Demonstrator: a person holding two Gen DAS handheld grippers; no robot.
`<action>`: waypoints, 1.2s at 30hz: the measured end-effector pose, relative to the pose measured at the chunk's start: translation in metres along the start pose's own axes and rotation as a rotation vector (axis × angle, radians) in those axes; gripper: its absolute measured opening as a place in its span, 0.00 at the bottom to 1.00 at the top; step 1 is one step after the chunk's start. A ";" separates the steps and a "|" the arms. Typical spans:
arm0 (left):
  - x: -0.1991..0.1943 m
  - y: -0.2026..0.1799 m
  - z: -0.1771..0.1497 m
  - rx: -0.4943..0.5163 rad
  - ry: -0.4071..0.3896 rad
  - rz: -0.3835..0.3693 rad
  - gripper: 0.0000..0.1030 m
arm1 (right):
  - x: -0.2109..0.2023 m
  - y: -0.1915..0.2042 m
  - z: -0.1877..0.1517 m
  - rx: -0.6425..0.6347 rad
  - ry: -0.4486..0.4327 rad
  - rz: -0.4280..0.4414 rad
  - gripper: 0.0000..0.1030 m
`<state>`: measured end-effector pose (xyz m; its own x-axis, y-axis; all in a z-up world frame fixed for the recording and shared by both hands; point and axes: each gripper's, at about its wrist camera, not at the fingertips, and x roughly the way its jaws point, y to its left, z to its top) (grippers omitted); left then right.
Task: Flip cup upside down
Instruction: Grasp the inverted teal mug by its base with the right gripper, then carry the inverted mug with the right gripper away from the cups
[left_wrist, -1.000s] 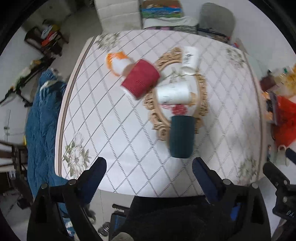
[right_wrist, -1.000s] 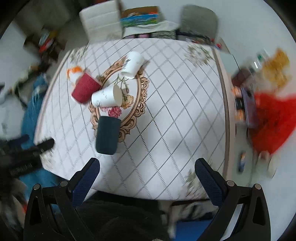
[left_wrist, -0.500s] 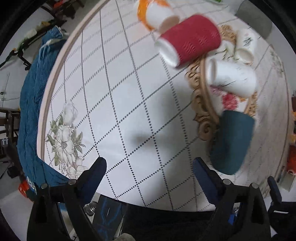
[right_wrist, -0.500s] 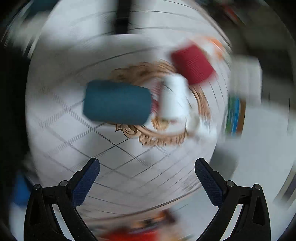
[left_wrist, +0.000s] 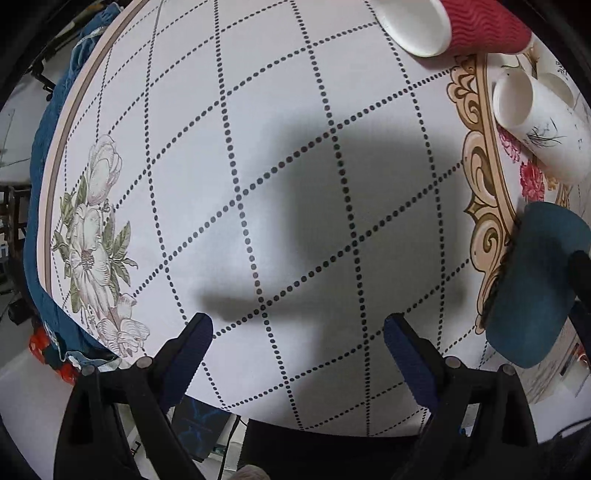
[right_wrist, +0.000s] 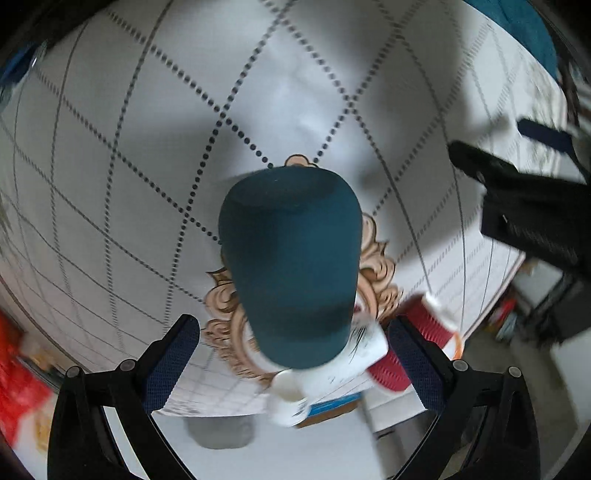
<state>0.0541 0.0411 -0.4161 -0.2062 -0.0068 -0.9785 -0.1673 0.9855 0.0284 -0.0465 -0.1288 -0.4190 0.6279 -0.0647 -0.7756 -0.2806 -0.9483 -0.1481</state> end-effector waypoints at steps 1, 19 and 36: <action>0.001 0.000 0.001 -0.002 0.000 -0.002 0.92 | 0.004 -0.001 0.000 -0.020 -0.004 -0.004 1.00; 0.023 0.008 -0.011 0.003 0.010 0.011 0.92 | 0.053 -0.035 0.010 0.011 -0.016 0.052 0.70; 0.005 0.005 0.001 0.035 -0.022 0.041 0.92 | 0.088 -0.115 -0.048 0.879 0.049 0.569 0.70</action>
<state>0.0537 0.0461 -0.4207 -0.1906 0.0369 -0.9810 -0.1256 0.9902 0.0616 0.0759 -0.0408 -0.4407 0.2610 -0.4612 -0.8481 -0.9601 -0.2152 -0.1785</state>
